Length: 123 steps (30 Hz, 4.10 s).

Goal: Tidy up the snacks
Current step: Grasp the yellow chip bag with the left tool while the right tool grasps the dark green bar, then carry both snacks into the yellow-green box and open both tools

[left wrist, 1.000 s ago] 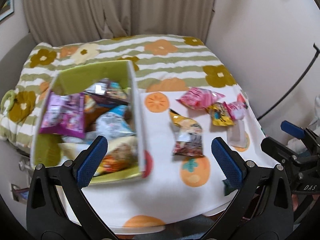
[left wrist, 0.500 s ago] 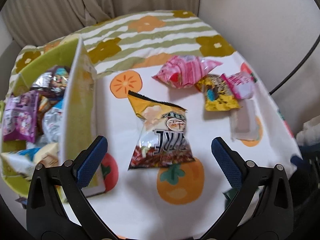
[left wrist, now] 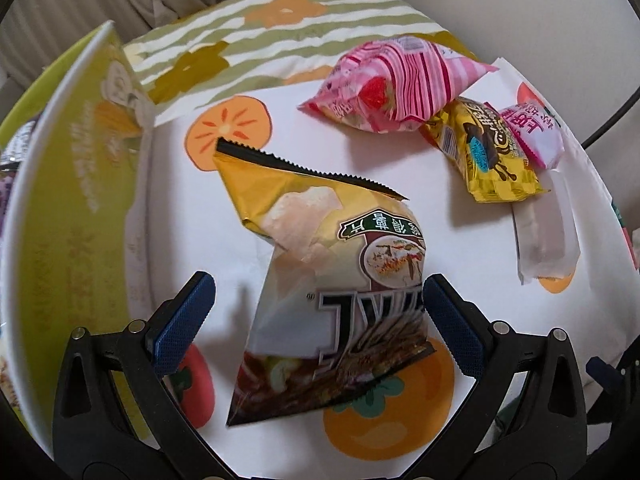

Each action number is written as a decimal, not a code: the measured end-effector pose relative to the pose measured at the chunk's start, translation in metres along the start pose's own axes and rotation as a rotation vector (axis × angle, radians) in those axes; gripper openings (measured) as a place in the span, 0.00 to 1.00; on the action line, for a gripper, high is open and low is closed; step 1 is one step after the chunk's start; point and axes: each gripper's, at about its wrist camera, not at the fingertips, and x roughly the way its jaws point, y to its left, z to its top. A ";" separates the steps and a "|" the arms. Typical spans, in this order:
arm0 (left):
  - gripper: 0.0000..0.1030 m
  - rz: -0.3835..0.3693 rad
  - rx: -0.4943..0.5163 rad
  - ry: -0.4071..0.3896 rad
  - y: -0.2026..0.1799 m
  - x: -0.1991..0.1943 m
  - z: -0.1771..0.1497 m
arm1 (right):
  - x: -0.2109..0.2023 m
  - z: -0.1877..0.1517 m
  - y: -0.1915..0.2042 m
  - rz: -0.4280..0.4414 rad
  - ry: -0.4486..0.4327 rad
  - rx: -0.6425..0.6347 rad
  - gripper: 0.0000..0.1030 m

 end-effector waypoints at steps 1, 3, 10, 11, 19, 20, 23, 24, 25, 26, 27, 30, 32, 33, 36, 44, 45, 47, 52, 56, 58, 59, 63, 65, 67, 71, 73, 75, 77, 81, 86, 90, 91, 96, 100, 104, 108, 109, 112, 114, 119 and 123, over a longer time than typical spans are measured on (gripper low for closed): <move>1.00 -0.006 0.000 0.001 0.000 0.003 0.001 | 0.001 -0.001 0.000 -0.005 0.002 0.000 0.99; 0.98 -0.017 0.000 0.003 0.000 0.007 0.002 | 0.003 -0.004 -0.001 -0.013 0.014 -0.007 0.99; 0.64 -0.081 0.009 0.026 0.003 0.022 0.004 | 0.013 -0.008 -0.002 -0.019 0.056 -0.025 0.99; 0.63 -0.083 0.013 0.023 0.003 0.023 0.004 | 0.015 -0.008 -0.001 -0.023 0.059 -0.031 0.99; 0.62 -0.076 0.026 0.018 0.001 0.021 0.002 | 0.023 -0.011 0.001 -0.029 0.097 -0.062 0.96; 0.62 -0.076 0.027 0.017 0.000 0.021 0.002 | 0.024 -0.012 0.001 -0.023 0.101 -0.063 0.94; 0.62 -0.075 0.030 0.015 0.000 0.022 0.002 | 0.028 -0.012 0.002 -0.026 0.112 -0.072 0.92; 0.62 -0.075 0.029 0.015 -0.001 0.022 0.002 | 0.028 -0.012 0.003 -0.028 0.110 -0.081 0.92; 0.62 -0.075 0.029 0.016 -0.001 0.022 0.002 | 0.028 -0.012 0.004 -0.032 0.108 -0.089 0.91; 0.62 -0.076 0.028 0.016 -0.001 0.022 0.002 | 0.028 -0.013 0.004 -0.033 0.105 -0.095 0.88; 0.62 -0.077 0.026 0.017 -0.001 0.022 0.002 | 0.028 -0.013 0.006 -0.033 0.099 -0.103 0.86; 0.62 -0.078 0.025 0.017 0.000 0.022 0.001 | 0.025 -0.015 0.011 -0.030 0.080 -0.126 0.77; 0.60 -0.080 0.026 0.015 0.001 0.021 0.001 | 0.023 -0.016 0.013 -0.026 0.069 -0.135 0.69; 0.59 -0.084 0.026 0.014 0.000 0.021 0.001 | 0.022 -0.017 0.014 -0.024 0.064 -0.138 0.68; 0.56 -0.089 0.028 0.016 0.000 0.019 0.001 | 0.018 -0.018 0.019 -0.015 0.053 -0.134 0.62; 0.55 -0.115 -0.012 0.019 0.000 0.003 -0.003 | 0.009 0.006 0.009 -0.006 0.025 -0.120 0.61; 0.55 -0.114 -0.013 0.012 -0.001 -0.003 -0.002 | 0.007 0.009 0.007 0.003 0.023 -0.110 0.61; 0.55 -0.112 -0.017 -0.006 -0.002 -0.013 -0.001 | 0.004 0.012 0.001 0.013 0.019 -0.087 0.61; 0.55 -0.106 -0.036 -0.056 -0.001 -0.046 0.004 | -0.016 0.022 -0.012 0.029 -0.015 -0.064 0.61; 0.55 -0.100 -0.069 -0.098 0.003 -0.078 0.005 | -0.027 0.039 -0.006 0.040 -0.048 -0.090 0.61; 0.55 -0.097 -0.095 -0.123 0.007 -0.096 0.006 | -0.045 0.038 0.002 0.047 -0.077 -0.115 0.61; 0.55 -0.096 -0.106 -0.135 0.009 -0.105 0.005 | -0.051 0.043 0.004 0.056 -0.093 -0.128 0.61; 0.55 -0.099 -0.169 -0.189 0.025 -0.146 0.004 | -0.066 0.064 0.016 0.113 -0.139 -0.165 0.61; 0.55 -0.115 -0.211 -0.207 0.039 -0.163 0.003 | -0.075 0.078 0.027 0.132 -0.166 -0.198 0.61; 0.55 -0.099 -0.250 -0.232 0.057 -0.180 0.003 | -0.088 0.091 0.040 0.165 -0.197 -0.227 0.61; 0.55 -0.051 -0.321 -0.280 0.098 -0.208 0.000 | -0.105 0.111 0.070 0.218 -0.247 -0.298 0.61; 0.55 -0.029 -0.352 -0.301 0.118 -0.217 -0.003 | -0.111 0.119 0.089 0.248 -0.266 -0.329 0.61; 0.55 -0.008 -0.377 -0.316 0.138 -0.224 -0.005 | -0.110 0.129 0.109 0.283 -0.276 -0.359 0.61; 0.55 0.015 -0.397 -0.326 0.160 -0.229 -0.009 | -0.112 0.135 0.127 0.308 -0.285 -0.383 0.61; 0.55 0.043 -0.428 -0.318 0.206 -0.230 -0.011 | -0.112 0.149 0.171 0.348 -0.296 -0.429 0.61; 0.55 0.048 -0.428 -0.293 0.254 -0.217 -0.001 | -0.098 0.167 0.217 0.372 -0.293 -0.448 0.61; 0.55 0.030 -0.395 -0.258 0.285 -0.198 0.019 | -0.085 0.180 0.247 0.368 -0.270 -0.431 0.61; 0.55 0.021 -0.384 -0.251 0.291 -0.193 0.023 | -0.081 0.182 0.251 0.364 -0.265 -0.423 0.61; 0.57 -0.024 -0.325 -0.199 0.316 -0.159 0.050 | -0.066 0.192 0.272 0.324 -0.231 -0.368 0.61; 1.00 -0.013 -0.300 -0.179 0.329 -0.141 0.061 | -0.055 0.195 0.280 0.290 -0.209 -0.339 0.61; 1.00 -0.031 -0.314 -0.183 0.341 -0.135 0.055 | -0.045 0.197 0.284 0.269 -0.181 -0.326 0.61; 1.00 -0.023 -0.362 -0.182 0.353 -0.139 0.032 | -0.038 0.199 0.285 0.269 -0.162 -0.335 0.61; 1.00 -0.015 -0.382 -0.181 0.357 -0.142 0.024 | -0.038 0.199 0.285 0.274 -0.159 -0.338 0.61; 1.00 -0.016 -0.424 -0.182 0.361 -0.151 0.009 | -0.038 0.200 0.289 0.287 -0.159 -0.357 0.61; 1.00 -0.020 -0.441 -0.189 0.364 -0.157 0.002 | -0.039 0.204 0.294 0.297 -0.155 -0.371 0.61; 1.00 0.037 -0.458 -0.200 0.371 -0.162 -0.005 | -0.025 0.211 0.315 0.314 -0.130 -0.417 0.61; 1.00 0.045 -0.484 -0.200 0.373 -0.162 -0.015 | -0.009 0.208 0.329 0.355 -0.066 -0.451 0.64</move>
